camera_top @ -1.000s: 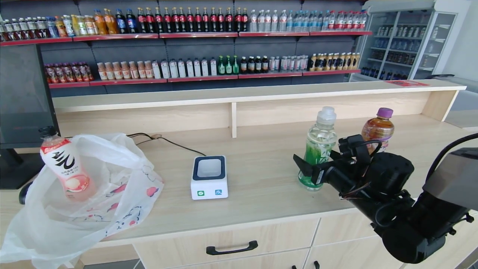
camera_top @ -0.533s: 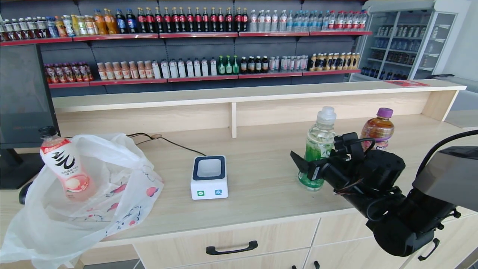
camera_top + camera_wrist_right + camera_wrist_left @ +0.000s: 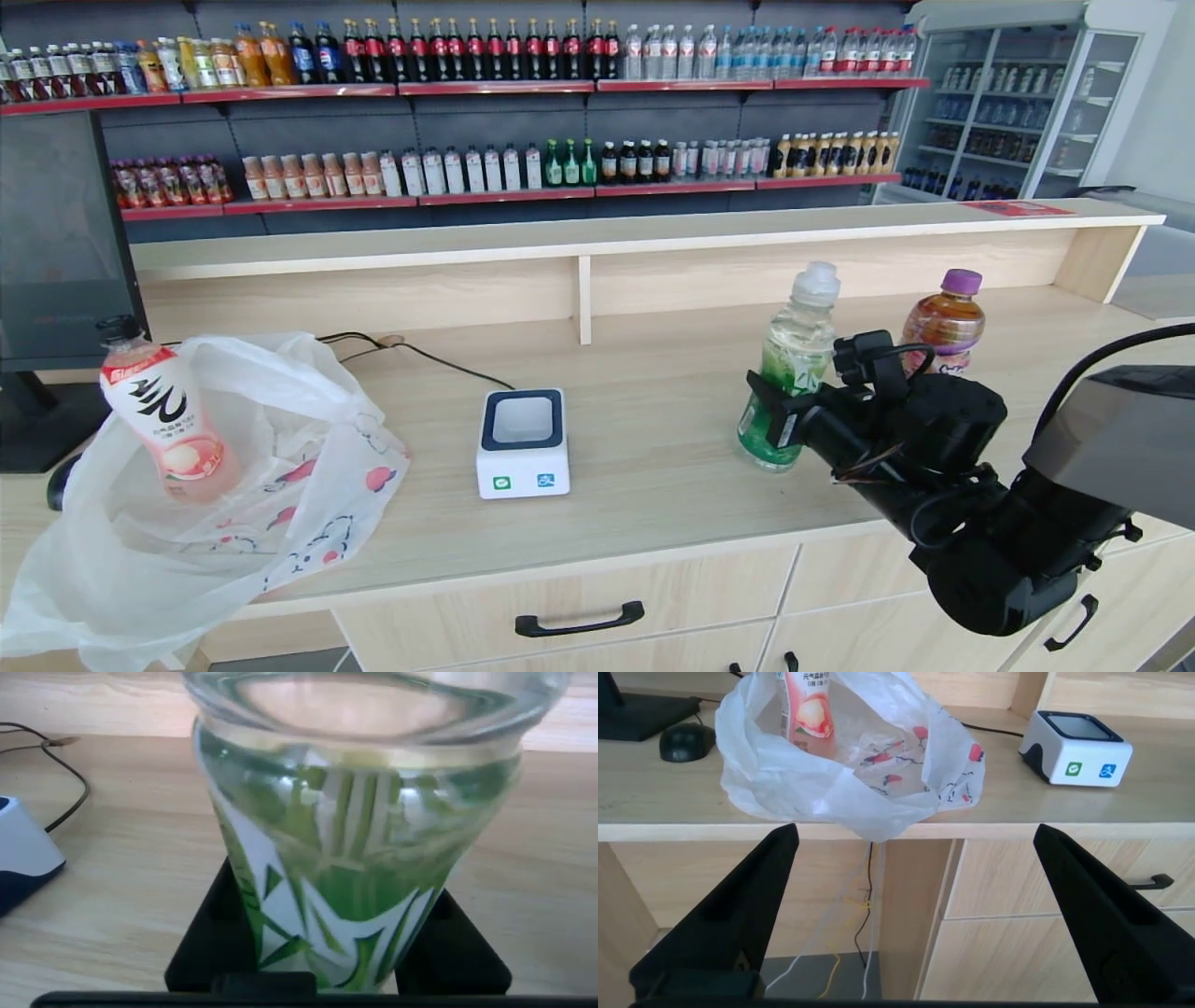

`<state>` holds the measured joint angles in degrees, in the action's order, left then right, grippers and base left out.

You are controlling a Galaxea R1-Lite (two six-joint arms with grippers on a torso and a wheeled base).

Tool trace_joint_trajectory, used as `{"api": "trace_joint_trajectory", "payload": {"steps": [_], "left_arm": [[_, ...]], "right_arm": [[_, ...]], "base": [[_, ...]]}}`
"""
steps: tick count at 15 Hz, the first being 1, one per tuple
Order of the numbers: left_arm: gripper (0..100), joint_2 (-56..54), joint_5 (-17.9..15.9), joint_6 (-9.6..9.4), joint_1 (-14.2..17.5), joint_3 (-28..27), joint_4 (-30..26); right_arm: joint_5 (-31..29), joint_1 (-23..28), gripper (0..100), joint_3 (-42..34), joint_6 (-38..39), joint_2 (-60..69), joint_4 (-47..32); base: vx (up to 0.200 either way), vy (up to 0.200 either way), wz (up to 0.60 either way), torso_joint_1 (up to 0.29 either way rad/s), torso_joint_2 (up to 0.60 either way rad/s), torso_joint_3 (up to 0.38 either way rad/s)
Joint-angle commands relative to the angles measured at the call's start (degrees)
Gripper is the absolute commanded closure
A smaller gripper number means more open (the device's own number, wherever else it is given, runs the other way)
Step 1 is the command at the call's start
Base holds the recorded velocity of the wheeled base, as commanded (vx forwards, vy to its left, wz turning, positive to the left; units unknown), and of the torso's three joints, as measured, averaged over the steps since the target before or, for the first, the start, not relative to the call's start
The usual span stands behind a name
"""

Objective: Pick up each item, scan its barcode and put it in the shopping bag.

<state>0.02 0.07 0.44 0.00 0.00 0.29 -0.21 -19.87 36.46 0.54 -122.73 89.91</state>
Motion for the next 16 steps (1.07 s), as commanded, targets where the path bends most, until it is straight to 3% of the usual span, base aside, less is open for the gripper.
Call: {"api": "trace_joint_trajectory", "payload": {"steps": [1,16], "left_arm": [[0,-0.02,0.01,0.18,0.00,0.00,-0.03],[0,-0.02,0.01,0.18,0.00,0.00,-0.03]], "right_arm": [[0.03,-0.08,100,-0.08,-0.01,0.83,0.09],[0.03,-0.08,100,-0.78,0.08,6.10,0.09]], "base": [[0.000,0.000,0.00,0.000,0.00,0.000],[0.000,0.000,0.00,0.000,0.00,0.000]]}}
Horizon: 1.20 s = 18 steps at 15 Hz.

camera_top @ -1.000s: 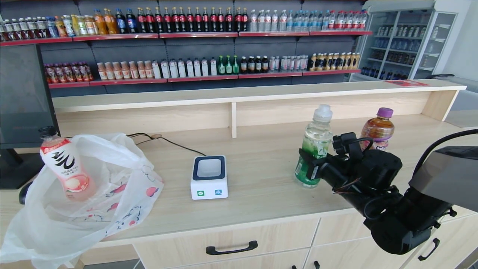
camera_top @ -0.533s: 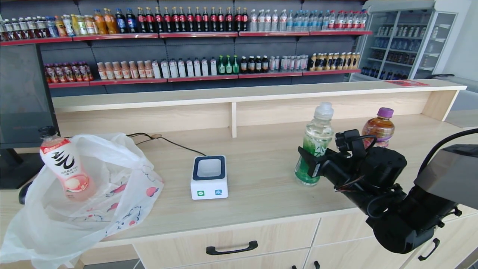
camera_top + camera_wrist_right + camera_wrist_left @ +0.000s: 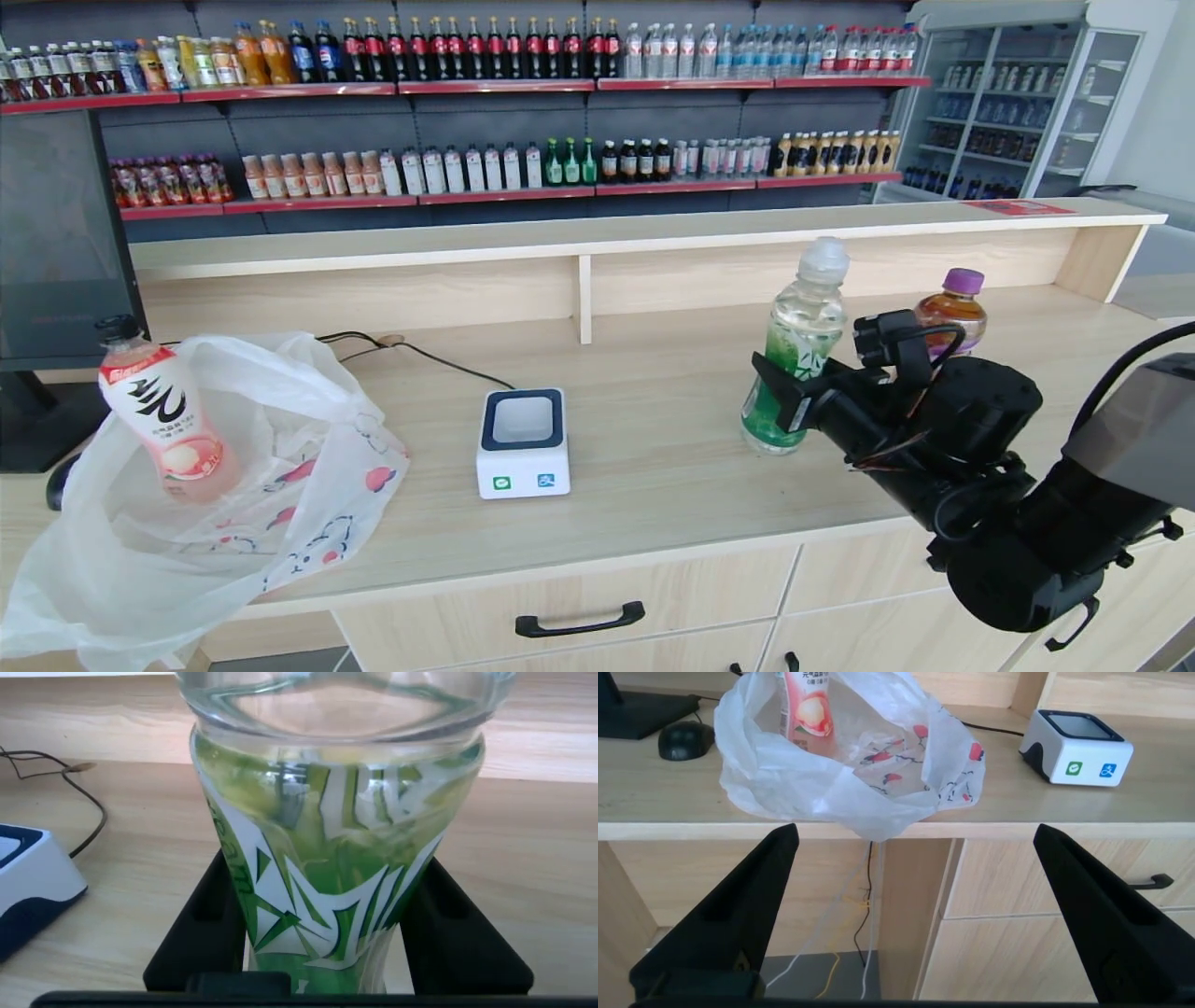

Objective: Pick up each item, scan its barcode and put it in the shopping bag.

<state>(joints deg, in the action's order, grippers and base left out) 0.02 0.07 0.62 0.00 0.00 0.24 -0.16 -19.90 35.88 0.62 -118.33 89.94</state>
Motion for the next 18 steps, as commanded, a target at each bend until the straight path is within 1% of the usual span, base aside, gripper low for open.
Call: {"api": "trace_joint_trajectory", "payload": {"steps": [1,5,7,9,11,14,15,16,17,18], "left_arm": [[0,-0.02,0.01,-0.01,0.00,0.00,0.02],[0,-0.02,0.01,-0.27,0.00,0.00,0.20],[0,-0.02,0.01,-0.36,0.00,0.00,0.02],[0,-0.02,0.01,-0.36,0.00,0.00,0.20],[0,-0.02,0.01,-0.36,0.00,0.00,0.02],[0,-0.02,0.01,-0.36,0.00,0.00,0.20],[0,-0.02,0.01,-0.36,0.00,0.00,0.02],[0,-0.02,0.01,-0.27,0.00,0.00,0.02],[0,-0.02,0.01,-0.27,0.00,0.00,0.02],[0,-0.02,0.01,-0.18,0.00,0.00,0.02]], "right_arm": [[-0.02,-0.06,100,-0.81,-0.01,2.32,0.06],[0.07,-0.85,100,-2.83,-0.01,9.00,0.06],[0.33,-0.94,100,-7.05,0.26,13.13,0.06],[1.04,-2.96,100,-10.30,1.40,17.52,0.06],[3.41,-4.80,100,-12.94,1.49,20.78,0.06],[3.50,-8.93,100,-22.61,0.87,25.87,0.06],[3.50,-9.81,100,-23.48,0.96,26.66,0.06],[3.67,-12.19,100,-23.22,2.01,28.60,0.06],[4.20,-13.15,100,-23.22,3.68,29.56,0.06],[6.31,-14.29,100,-23.22,4.30,29.92,0.06]], "base": [[0.000,0.000,0.00,0.000,0.00,0.000],[0.000,0.000,0.00,0.000,0.00,0.000],[0.000,0.000,0.00,0.000,0.00,0.000],[0.000,0.000,0.00,0.000,0.00,0.000],[0.000,0.000,0.00,0.000,0.00,0.000],[0.000,0.000,0.00,0.000,0.00,0.000],[0.000,0.000,0.00,0.000,0.00,0.000],[0.000,0.000,0.00,0.000,0.00,0.000],[0.000,0.000,0.00,0.000,0.00,0.000],[0.000,0.000,0.00,0.000,0.00,0.000]]}}
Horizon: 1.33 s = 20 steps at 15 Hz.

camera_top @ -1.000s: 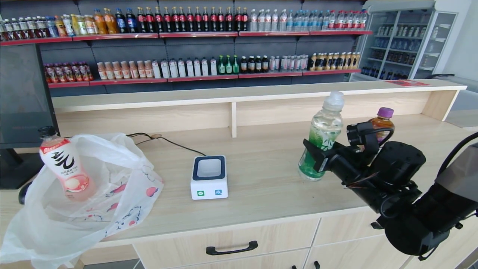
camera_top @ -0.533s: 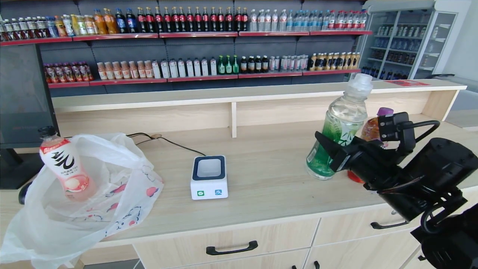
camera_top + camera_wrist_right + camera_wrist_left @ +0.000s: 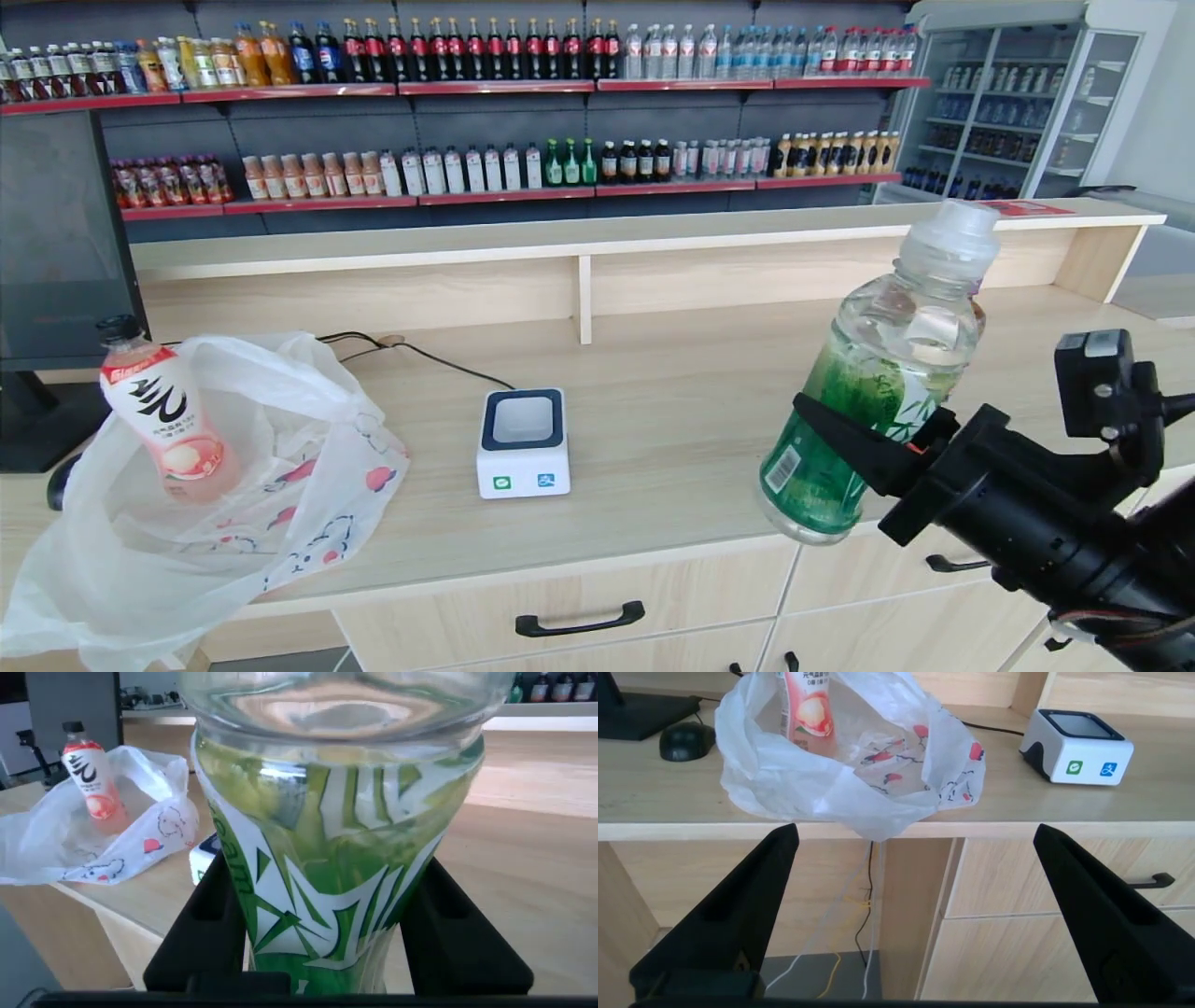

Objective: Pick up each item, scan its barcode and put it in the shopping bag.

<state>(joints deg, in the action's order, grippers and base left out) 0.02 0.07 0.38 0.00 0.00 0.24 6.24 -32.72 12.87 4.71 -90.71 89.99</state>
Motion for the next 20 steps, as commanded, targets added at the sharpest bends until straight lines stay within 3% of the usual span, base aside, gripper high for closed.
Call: {"api": "trace_joint_trajectory", "payload": {"steps": [1,4,7,10,15,20], "left_arm": [[0,-0.02,0.01,0.06,0.00,0.00,0.02],[0,-0.02,0.01,-0.03,0.00,0.00,0.02],[0,-0.02,0.01,0.06,0.00,0.00,0.02],[0,-0.02,0.01,0.06,0.00,0.00,0.02],[0,-0.02,0.01,-0.03,0.00,0.00,0.02],[0,-0.02,0.01,0.06,0.00,0.00,0.02]], "right_arm": [[2.02,-1.65,100,-0.83,0.83,3.00,0.01],[5.45,-2.70,100,-1.27,4.26,3.61,0.01],[8.44,-4.19,100,0.22,13.66,3.26,0.01],[14.24,-6.39,100,0.22,15.60,3.08,0.01],[14.41,-15.27,100,4.35,23.16,1.06,0.01],[14.41,-16.50,100,5.85,32.91,-0.70,0.01]], "base": [[0.000,0.000,0.00,0.000,0.00,0.000],[0.000,0.000,0.00,0.000,0.00,0.000],[0.000,0.000,0.00,0.000,0.00,0.000],[0.000,0.000,0.00,0.000,0.00,0.000],[0.000,0.000,0.00,0.000,0.00,0.000],[0.000,0.000,0.00,0.000,0.00,0.000]]}}
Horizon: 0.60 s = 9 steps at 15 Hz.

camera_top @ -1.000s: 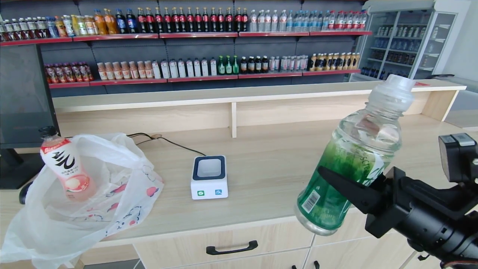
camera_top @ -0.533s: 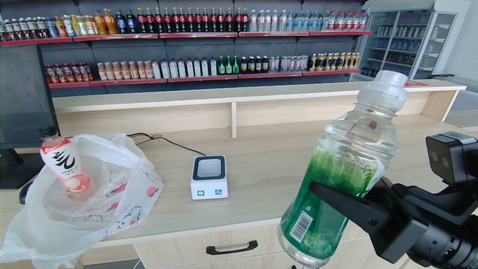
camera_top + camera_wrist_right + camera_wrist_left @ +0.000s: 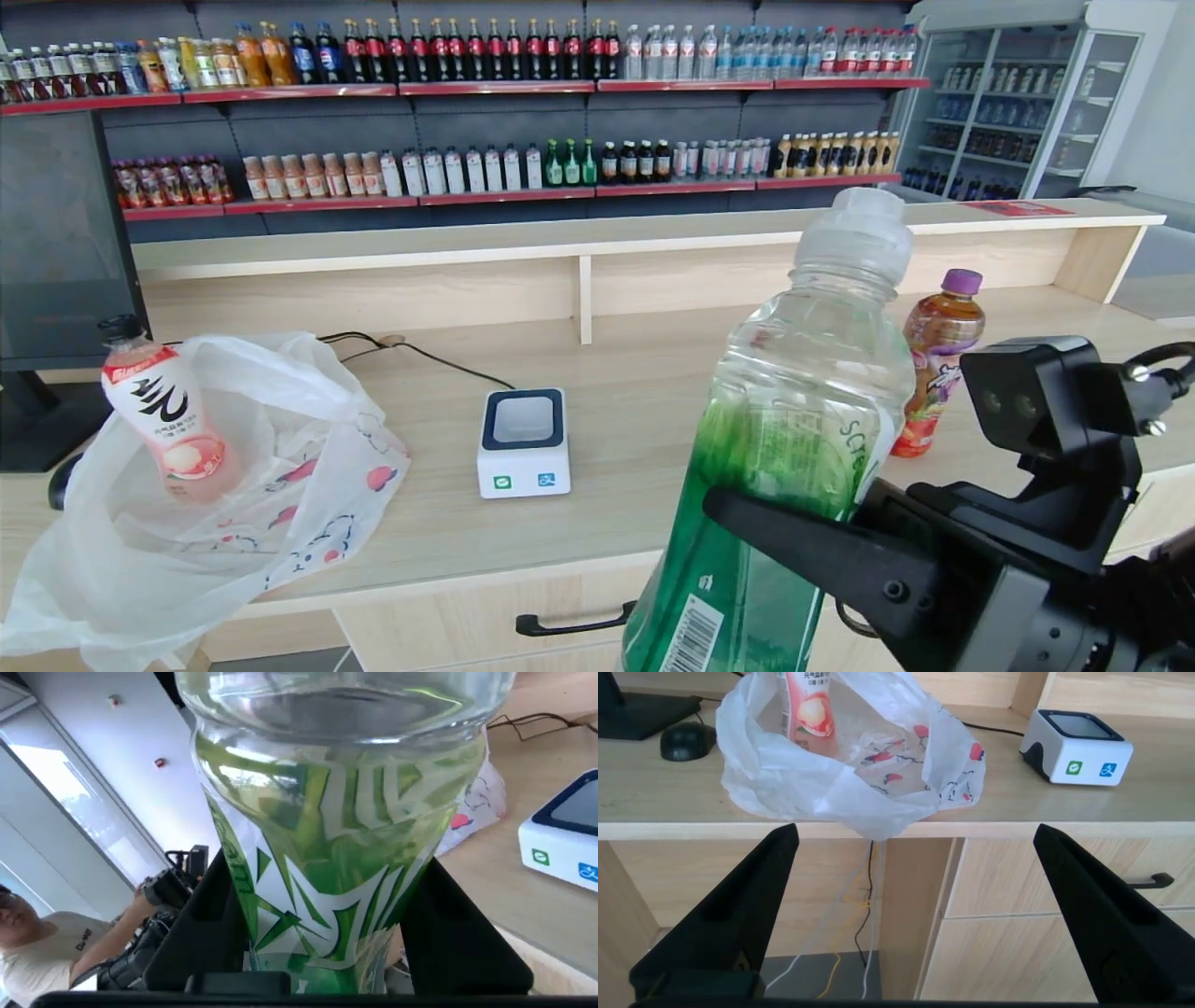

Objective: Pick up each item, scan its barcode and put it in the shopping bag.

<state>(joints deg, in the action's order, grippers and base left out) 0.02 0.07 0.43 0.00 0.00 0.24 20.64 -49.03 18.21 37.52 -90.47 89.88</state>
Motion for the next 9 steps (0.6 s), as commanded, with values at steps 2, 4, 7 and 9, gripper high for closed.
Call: {"api": "trace_joint_trajectory", "payload": {"steps": [2,4,7,9], "left_arm": [[0,-0.02,0.01,0.01,0.00,0.00,0.02],[0,-0.02,0.01,-0.08,0.00,0.00,0.02],[0,-0.02,0.01,0.01,0.00,0.00,0.02],[0,-0.02,0.01,0.01,0.00,0.00,0.20]], "right_arm": [[0.02,-0.28,100,2.35,5.02,-0.76,0.12],[0.02,-1.24,100,2.00,8.18,-0.59,0.12],[-0.07,-3.53,100,1.47,10.38,0.29,0.12],[-0.07,-5.37,100,1.47,10.73,1.17,0.12]], "base": [[0.000,0.000,0.00,0.000,0.00,0.000],[0.000,0.000,0.00,0.000,0.00,0.000],[0.000,0.000,0.00,0.000,0.00,0.000],[0.000,0.000,0.00,0.000,0.00,0.000]]}}
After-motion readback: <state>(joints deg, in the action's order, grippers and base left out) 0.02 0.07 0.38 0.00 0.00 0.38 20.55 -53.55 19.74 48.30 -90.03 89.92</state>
